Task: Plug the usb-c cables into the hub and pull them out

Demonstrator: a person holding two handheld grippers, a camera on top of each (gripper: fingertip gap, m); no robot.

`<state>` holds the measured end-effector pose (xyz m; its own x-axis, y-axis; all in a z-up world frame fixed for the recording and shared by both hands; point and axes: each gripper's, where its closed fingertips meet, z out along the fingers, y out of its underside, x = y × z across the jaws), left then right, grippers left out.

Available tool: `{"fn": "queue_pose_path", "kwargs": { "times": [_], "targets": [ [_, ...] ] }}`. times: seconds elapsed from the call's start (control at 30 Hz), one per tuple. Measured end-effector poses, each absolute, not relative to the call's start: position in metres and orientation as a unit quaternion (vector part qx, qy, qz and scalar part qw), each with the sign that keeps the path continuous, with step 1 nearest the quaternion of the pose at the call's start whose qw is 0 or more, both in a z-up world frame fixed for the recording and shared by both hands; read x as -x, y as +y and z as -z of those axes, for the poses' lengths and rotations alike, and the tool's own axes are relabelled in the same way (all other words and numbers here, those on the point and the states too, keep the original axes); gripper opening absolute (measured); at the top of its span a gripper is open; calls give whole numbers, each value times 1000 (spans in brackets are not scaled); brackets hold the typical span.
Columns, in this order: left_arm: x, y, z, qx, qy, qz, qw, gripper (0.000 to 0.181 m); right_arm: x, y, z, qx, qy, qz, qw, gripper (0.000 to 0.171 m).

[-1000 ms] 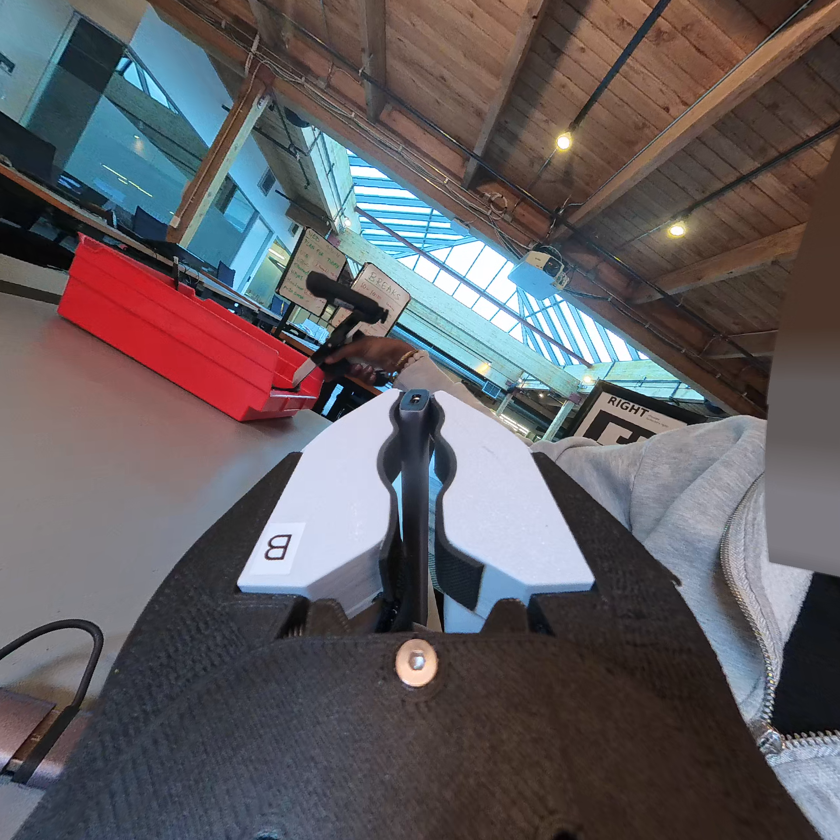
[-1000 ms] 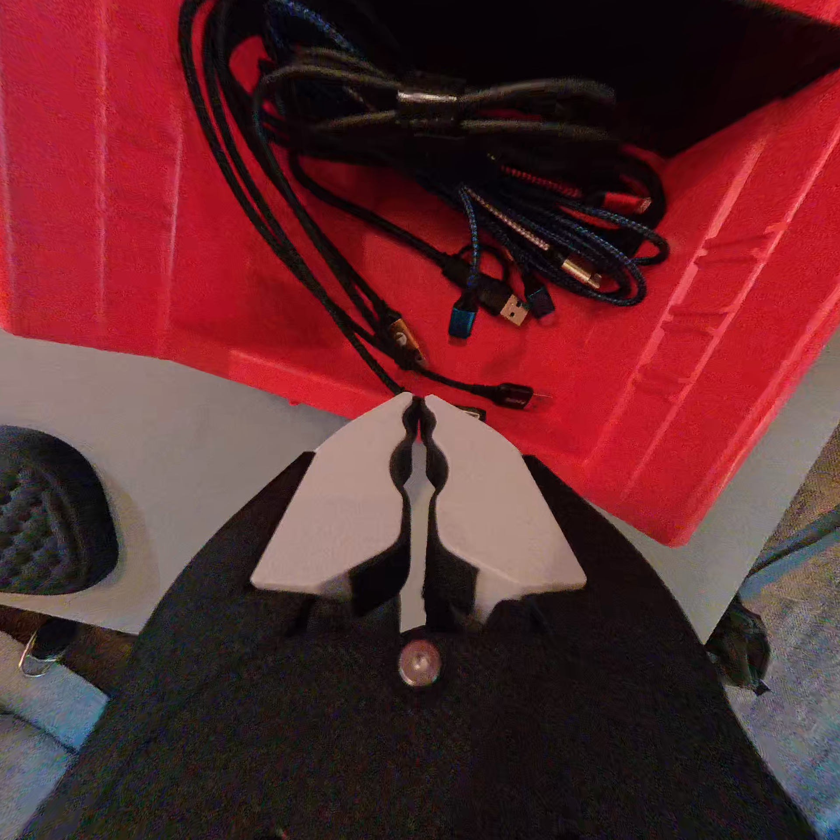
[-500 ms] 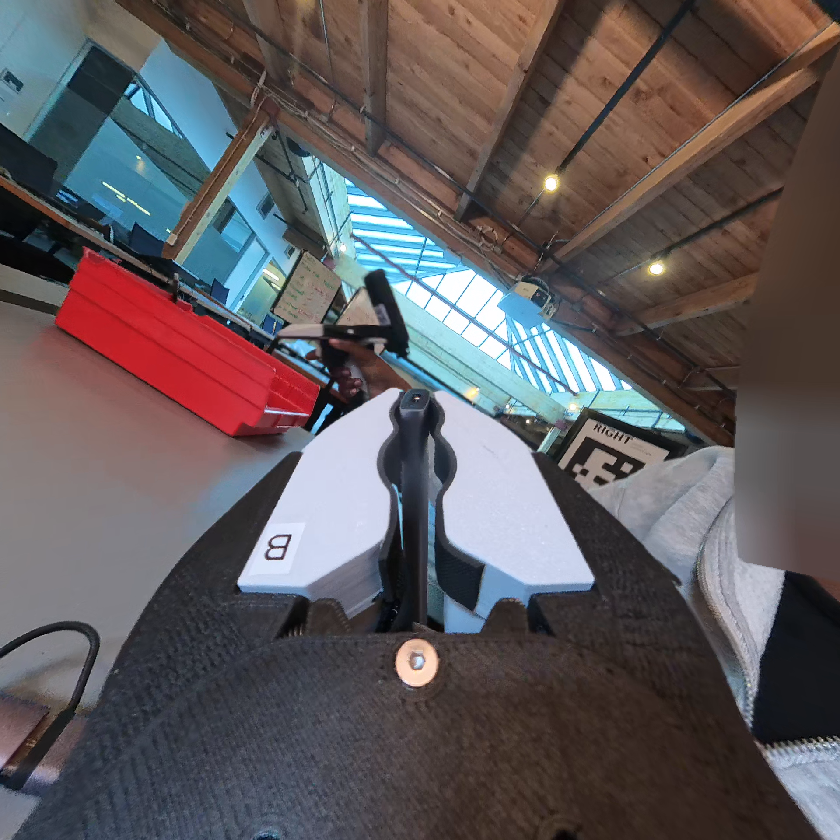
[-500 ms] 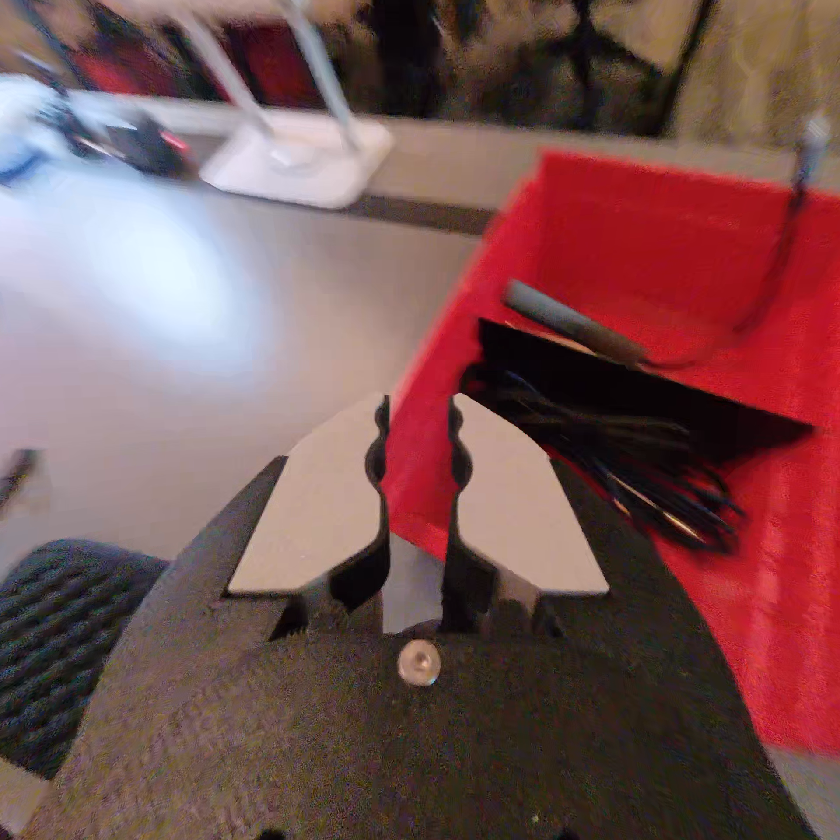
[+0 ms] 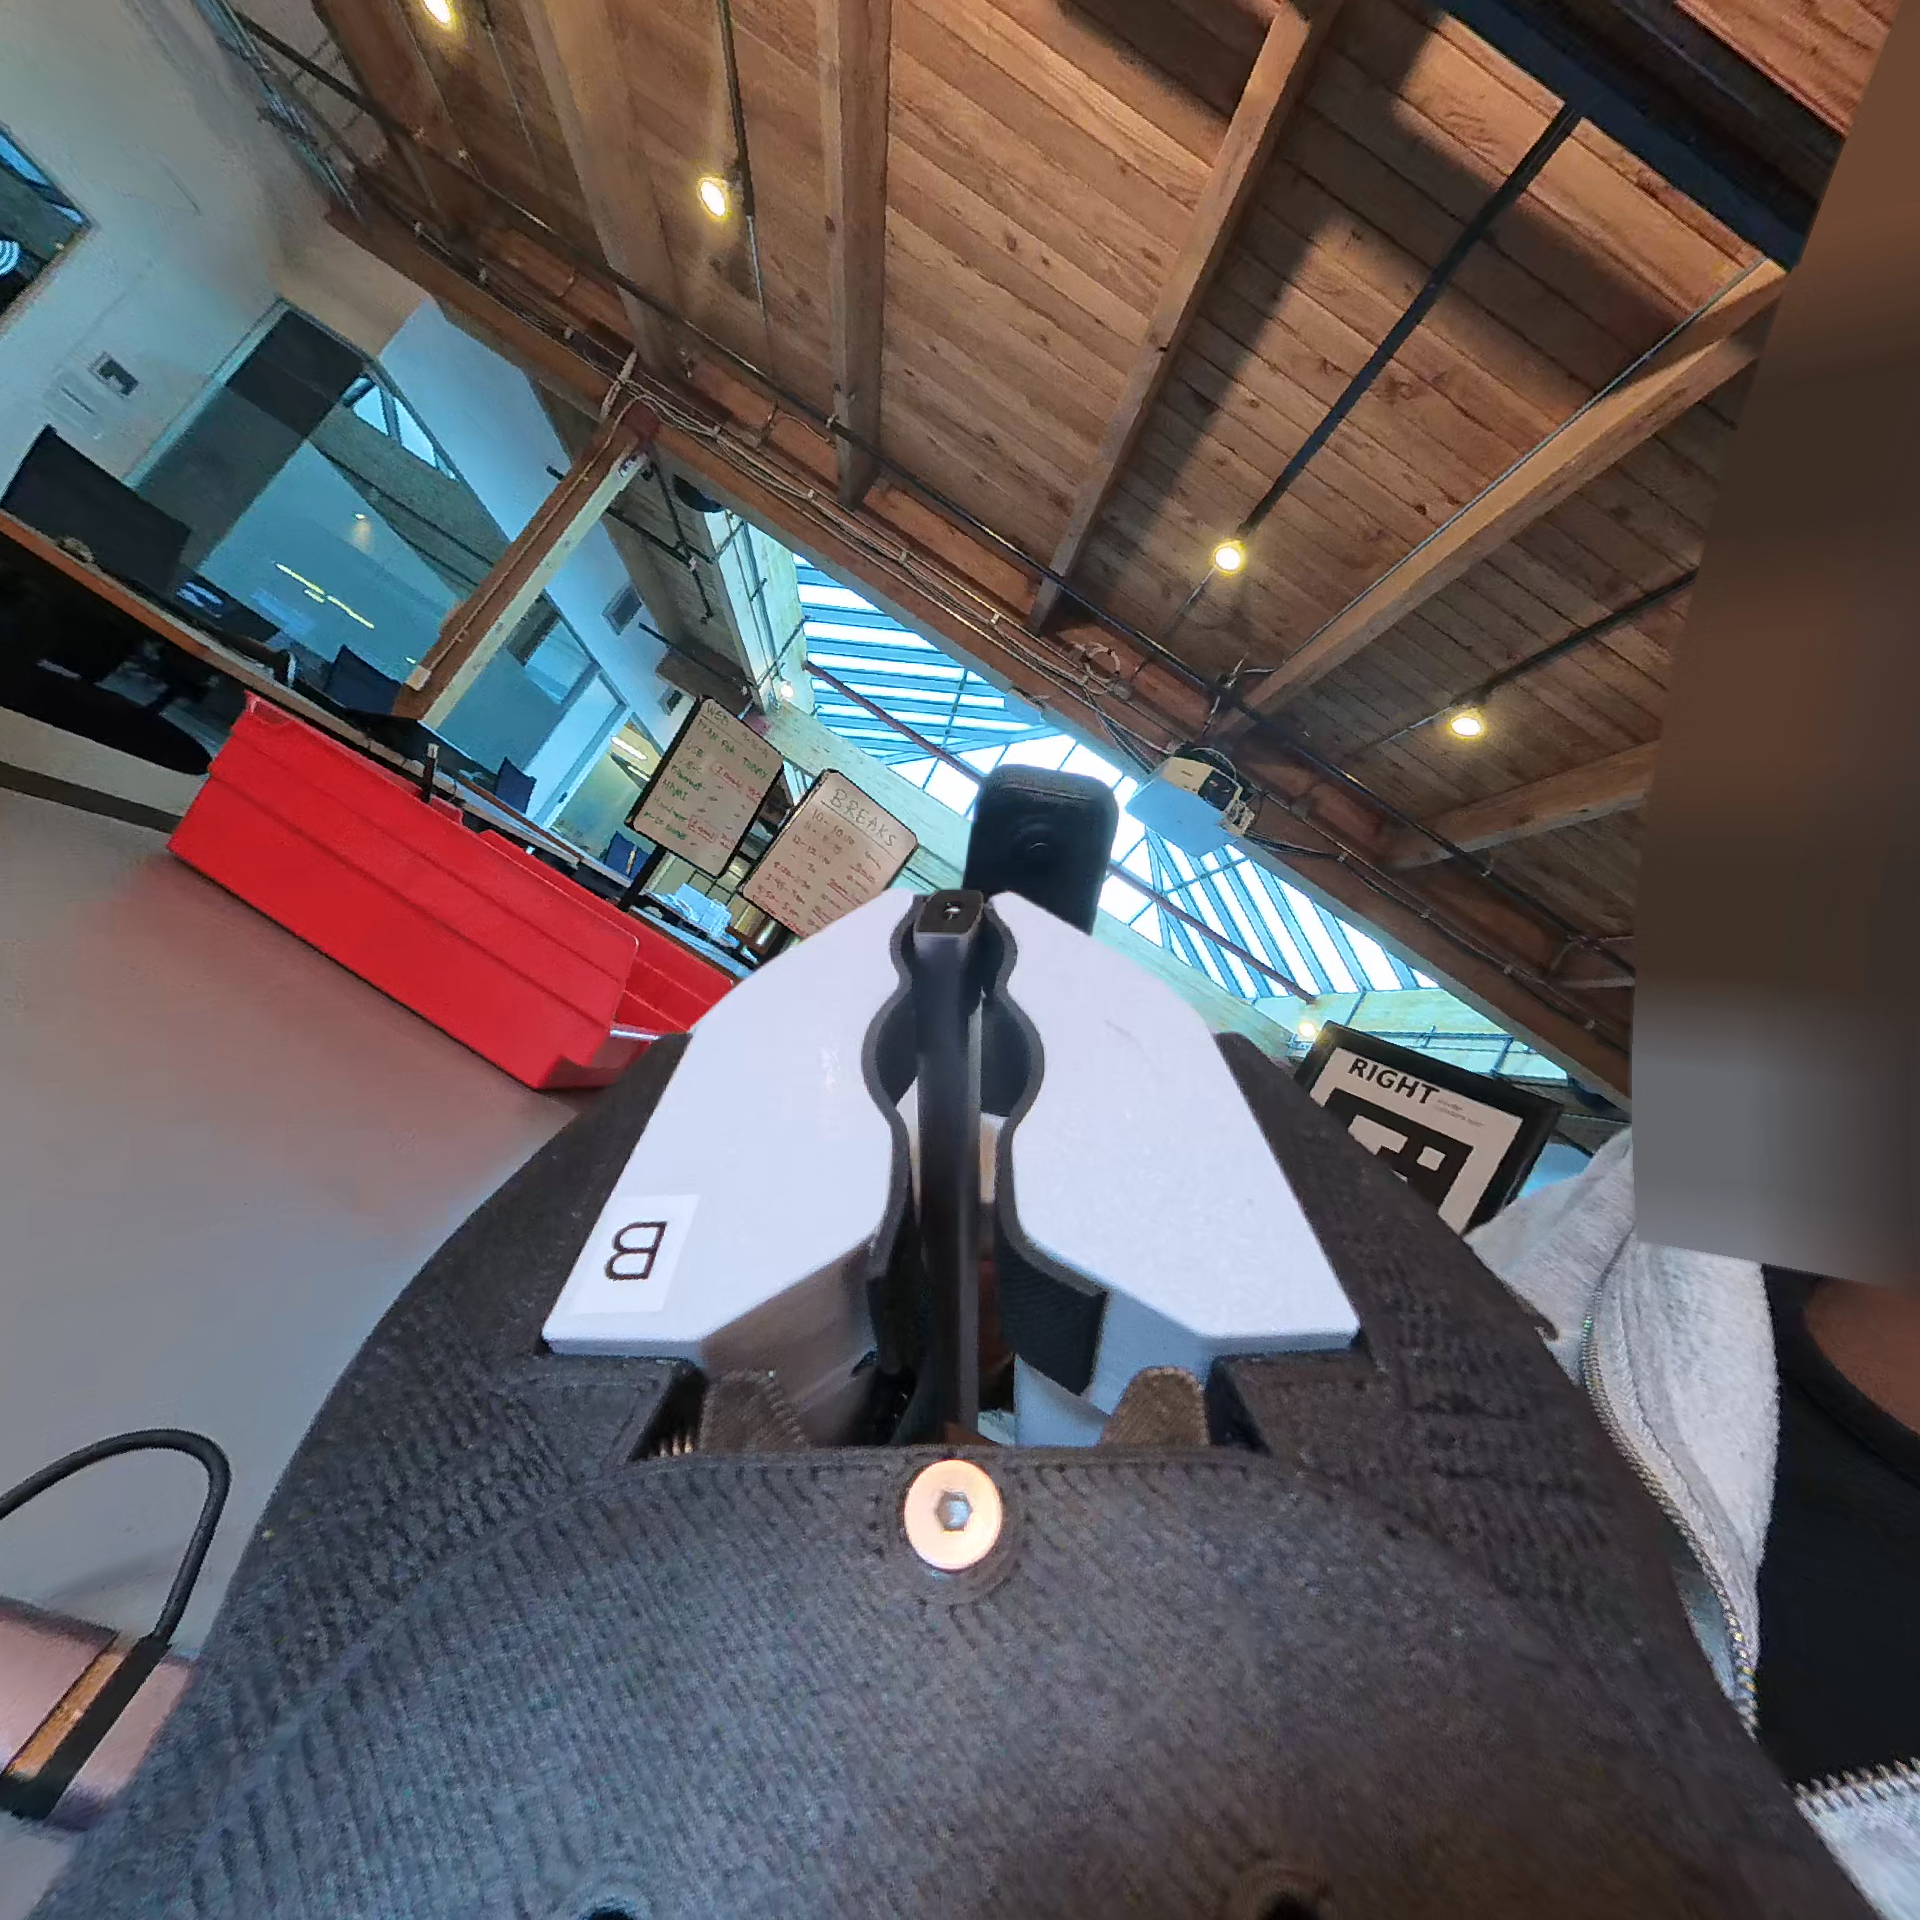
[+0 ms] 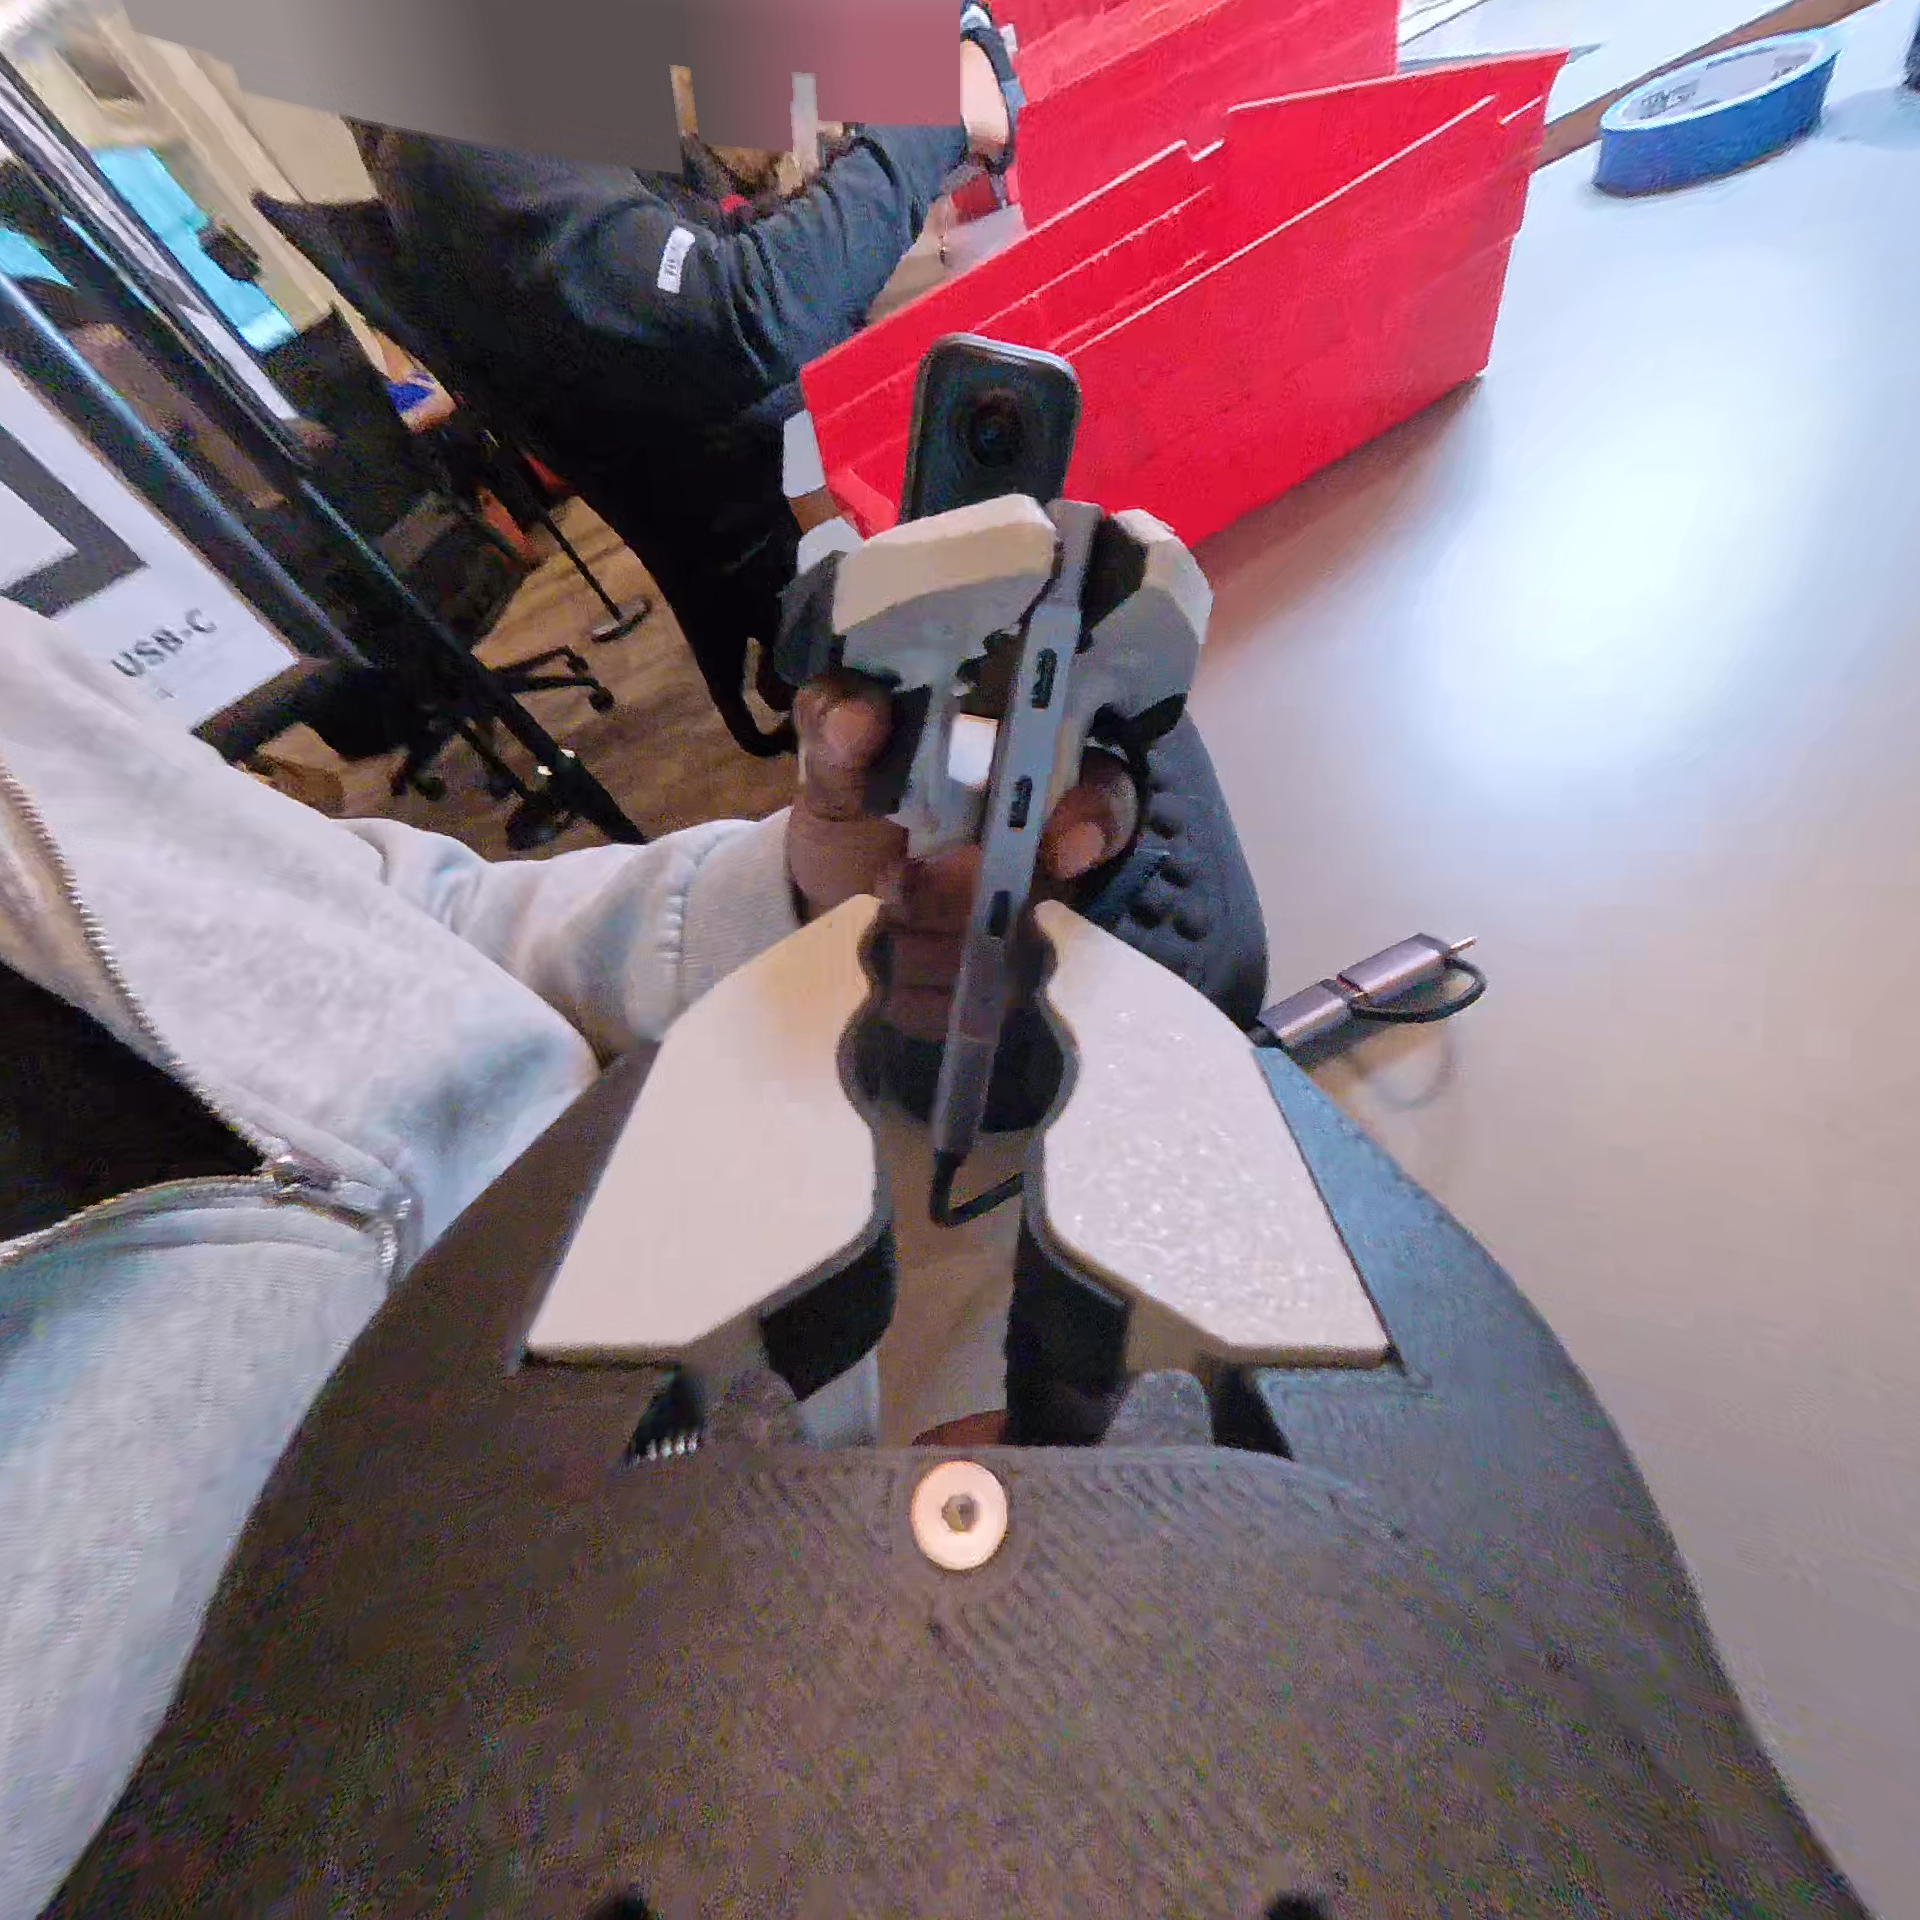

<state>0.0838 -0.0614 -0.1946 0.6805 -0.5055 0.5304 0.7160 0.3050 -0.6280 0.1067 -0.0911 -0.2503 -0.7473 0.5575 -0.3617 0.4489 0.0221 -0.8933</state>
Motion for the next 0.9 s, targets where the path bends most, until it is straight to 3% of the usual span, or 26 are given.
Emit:
{"fn": "queue_pose_path", "kwargs": {
  "times": [0.03, 0.2, 0.27, 0.37, 0.5, 0.67, 0.9],
  "targets": [
    [-84, -62, 194, 446, -116, 383, 801, 10, -102, -88, 252, 356, -719, -593, 70, 10],
    [-82, -66, 191, 436, -117, 373, 811, 16, -99, -72, 244, 350, -729, -577, 116, 8],
    [-73, -68, 190, 426, -139, 355, 821, 27, -100, -60, 229, 347, -718, -588, 139, 8],
    [-64, -72, 189, 408, -159, 347, 830, 30, -99, -34, 200, 339, -708, -588, 198, 8],
    [-65, -68, 192, 415, -161, 358, 821, 30, -96, 8, 152, 307, -713, -543, 320, 9],
    [-63, -71, 193, 404, -170, 369, 819, 29, -86, 66, 71, 204, -694, -420, 548, 8],
    [-61, -69, 194, 405, -178, 377, 814, 30, -58, 175, 11, 277, -664, -364, 591, 9]
  ]
}}
